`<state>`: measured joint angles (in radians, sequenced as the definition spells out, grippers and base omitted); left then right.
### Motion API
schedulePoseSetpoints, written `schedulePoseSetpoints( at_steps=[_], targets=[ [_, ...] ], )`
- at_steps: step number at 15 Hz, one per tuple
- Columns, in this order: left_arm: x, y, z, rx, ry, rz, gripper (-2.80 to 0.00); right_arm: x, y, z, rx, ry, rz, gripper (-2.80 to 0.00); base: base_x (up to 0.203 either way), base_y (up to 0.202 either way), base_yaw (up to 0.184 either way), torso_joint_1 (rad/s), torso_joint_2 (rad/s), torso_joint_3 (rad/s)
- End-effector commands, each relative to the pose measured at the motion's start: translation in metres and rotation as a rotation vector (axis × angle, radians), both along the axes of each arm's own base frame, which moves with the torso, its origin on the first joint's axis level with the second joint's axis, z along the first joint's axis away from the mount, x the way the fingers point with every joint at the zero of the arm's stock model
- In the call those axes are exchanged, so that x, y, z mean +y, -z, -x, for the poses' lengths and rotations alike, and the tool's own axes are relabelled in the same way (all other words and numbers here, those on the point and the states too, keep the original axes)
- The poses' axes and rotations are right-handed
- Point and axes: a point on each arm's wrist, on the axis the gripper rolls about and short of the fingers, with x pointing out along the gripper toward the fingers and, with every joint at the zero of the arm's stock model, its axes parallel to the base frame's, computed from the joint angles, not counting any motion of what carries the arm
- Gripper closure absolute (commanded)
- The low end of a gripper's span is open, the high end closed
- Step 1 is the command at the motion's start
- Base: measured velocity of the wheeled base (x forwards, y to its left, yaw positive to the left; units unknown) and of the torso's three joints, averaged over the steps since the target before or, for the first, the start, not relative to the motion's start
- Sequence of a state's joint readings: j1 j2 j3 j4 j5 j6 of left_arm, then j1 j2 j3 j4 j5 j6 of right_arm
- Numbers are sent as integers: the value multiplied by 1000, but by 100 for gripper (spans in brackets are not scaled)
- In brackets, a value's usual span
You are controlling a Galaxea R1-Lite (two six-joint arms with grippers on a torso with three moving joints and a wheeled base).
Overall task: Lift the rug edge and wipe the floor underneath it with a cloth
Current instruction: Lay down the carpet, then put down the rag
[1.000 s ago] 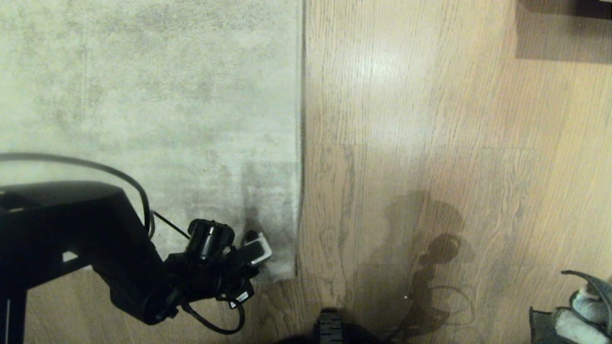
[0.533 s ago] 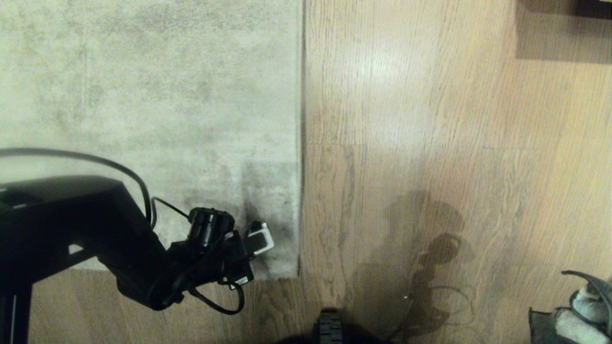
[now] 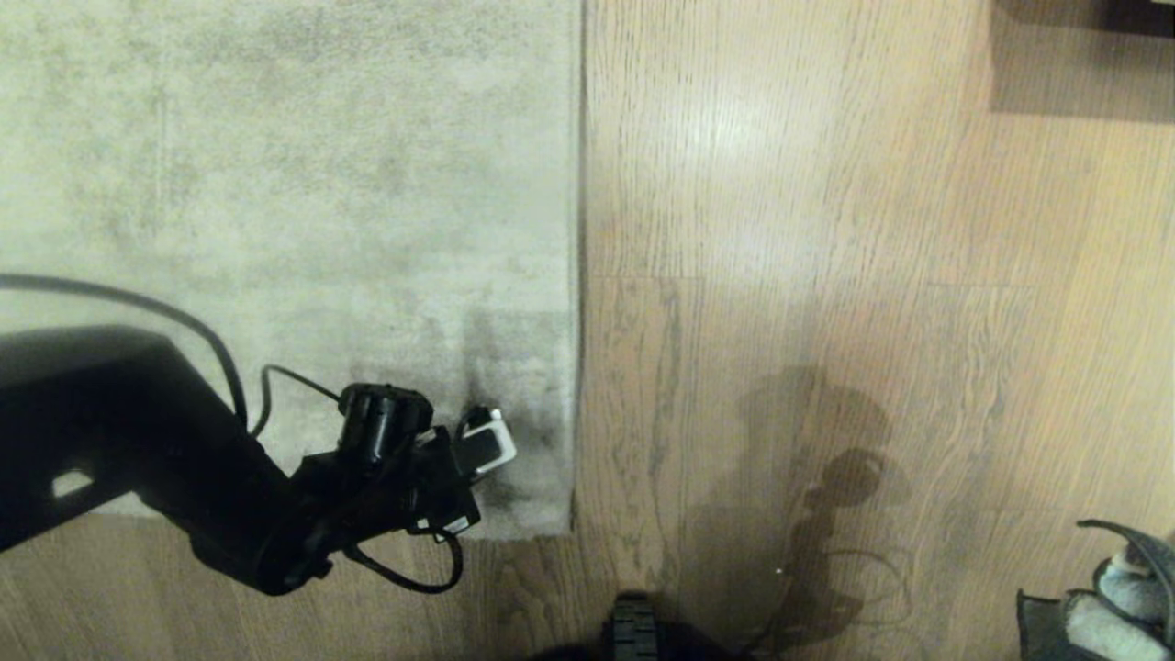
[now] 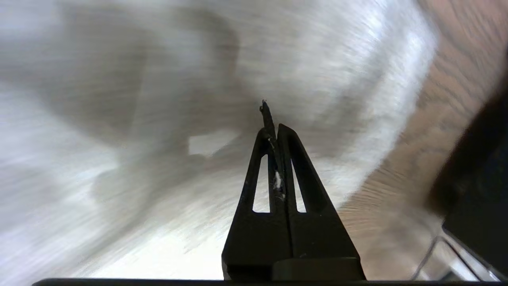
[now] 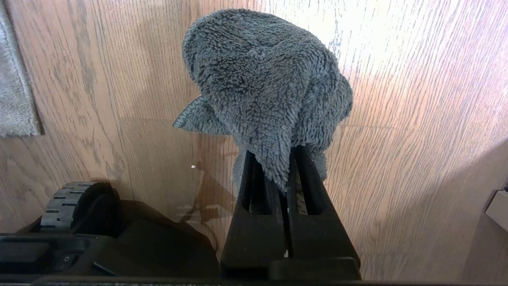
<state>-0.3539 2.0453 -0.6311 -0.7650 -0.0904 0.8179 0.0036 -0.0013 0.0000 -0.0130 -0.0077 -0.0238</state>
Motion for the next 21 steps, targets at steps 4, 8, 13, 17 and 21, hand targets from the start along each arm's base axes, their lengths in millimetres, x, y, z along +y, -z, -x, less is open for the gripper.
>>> schedulePoseSetpoints(
  at_steps=[4,8,13,17,21],
  targets=[
    [23,-79,50,-168,-92,196,0,0,0,0,0,0,1,0,0,0,0,0,0,0],
    [48,-114,109,-247,-191,382,0,0,0,0,0,0,1,0,0,0,0,0,0,0],
    [96,-99,200,-344,-382,515,0,0,0,0,0,-1,1,0,0,0,0,0,0,0],
    [109,-84,247,-377,-500,573,0,0,0,0,0,1,1,0,0,0,0,0,0,0],
    [112,-64,279,-349,-594,610,0,0,0,0,0,0,1,0,0,0,0,0,0,0]
  ],
)
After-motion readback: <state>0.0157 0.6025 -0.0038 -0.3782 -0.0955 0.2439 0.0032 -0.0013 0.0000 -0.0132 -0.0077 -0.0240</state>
